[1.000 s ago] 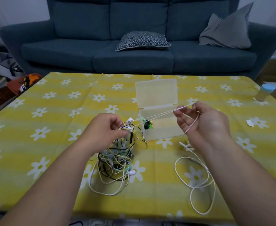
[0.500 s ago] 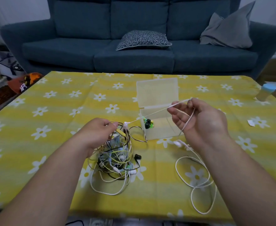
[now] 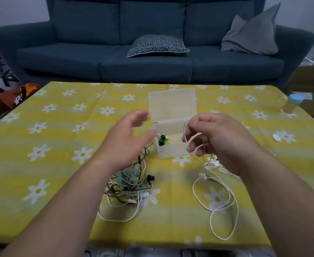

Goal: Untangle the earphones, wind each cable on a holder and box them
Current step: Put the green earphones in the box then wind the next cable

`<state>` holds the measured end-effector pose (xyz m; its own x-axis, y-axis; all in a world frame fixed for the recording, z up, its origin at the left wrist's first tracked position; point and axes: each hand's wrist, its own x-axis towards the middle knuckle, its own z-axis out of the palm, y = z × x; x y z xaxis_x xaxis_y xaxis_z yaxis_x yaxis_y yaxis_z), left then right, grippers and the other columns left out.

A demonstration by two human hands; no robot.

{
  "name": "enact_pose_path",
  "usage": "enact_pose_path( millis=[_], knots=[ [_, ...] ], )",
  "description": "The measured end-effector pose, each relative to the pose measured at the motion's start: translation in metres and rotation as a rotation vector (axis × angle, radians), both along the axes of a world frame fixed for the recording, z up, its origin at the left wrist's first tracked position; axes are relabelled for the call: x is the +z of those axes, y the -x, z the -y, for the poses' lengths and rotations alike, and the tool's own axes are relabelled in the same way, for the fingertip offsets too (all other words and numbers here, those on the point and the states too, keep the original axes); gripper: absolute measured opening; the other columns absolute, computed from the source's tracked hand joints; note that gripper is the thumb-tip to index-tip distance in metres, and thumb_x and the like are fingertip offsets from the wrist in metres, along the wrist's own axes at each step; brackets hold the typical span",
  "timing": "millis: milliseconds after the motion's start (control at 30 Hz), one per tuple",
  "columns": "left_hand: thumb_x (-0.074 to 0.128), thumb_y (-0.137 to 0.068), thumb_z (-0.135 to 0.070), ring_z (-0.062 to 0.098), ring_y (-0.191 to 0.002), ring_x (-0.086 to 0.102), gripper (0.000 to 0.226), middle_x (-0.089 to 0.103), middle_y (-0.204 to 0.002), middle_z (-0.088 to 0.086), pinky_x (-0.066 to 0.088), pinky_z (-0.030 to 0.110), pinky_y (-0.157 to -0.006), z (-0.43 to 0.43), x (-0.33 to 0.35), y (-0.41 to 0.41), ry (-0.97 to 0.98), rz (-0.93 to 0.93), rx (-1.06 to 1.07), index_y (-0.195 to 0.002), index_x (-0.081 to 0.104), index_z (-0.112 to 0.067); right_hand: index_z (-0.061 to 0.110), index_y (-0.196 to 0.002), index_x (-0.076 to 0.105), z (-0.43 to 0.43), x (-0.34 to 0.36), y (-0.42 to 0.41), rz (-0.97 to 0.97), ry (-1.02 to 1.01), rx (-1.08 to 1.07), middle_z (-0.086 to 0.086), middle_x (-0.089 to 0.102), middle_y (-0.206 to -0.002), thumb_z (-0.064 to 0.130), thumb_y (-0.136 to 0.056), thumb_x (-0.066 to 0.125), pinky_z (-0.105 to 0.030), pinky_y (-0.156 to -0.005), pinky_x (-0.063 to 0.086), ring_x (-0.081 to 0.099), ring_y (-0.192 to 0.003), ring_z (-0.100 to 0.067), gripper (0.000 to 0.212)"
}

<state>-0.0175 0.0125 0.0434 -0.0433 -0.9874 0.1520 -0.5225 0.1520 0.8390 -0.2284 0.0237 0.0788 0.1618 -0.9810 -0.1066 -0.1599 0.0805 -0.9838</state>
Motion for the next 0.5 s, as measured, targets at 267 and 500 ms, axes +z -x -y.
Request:
enact_pose_path(
  millis=[267, 500],
  knots=[
    [0.062, -0.094, -0.014, 0.008, -0.066, 0.067, 0.007, 0.066, -0.072, -0.001, 0.047, 0.017, -0.053, -0.018, -0.004, 0.071, -0.154, -0.147, -0.314, -0.090, 0.066, -0.010, 0.006, -0.080, 0.075, -0.013, -0.003, 0.020, -0.168, 0.062, 0.086, -0.006, 0.045, -0.052, 0.013, -0.096, 0.058, -0.025, -0.044, 0.029, 0.036, -0.048, -0.017, 0.024],
    [0.058, -0.097, -0.023, 0.018, -0.057, 0.060, 0.029, 0.053, -0.053, -0.011, 0.049, 0.030, -0.066, -0.010, -0.004, 0.086, -0.143, -0.419, -0.126, -0.068, 0.059, -0.016, 0.004, -0.080, 0.073, -0.023, -0.010, 0.056, -0.342, 0.013, 0.051, 0.001, 0.052, -0.049, 0.014, -0.091, 0.067, -0.020, -0.048, 0.042, 0.047, -0.046, -0.012, 0.016]
  ],
)
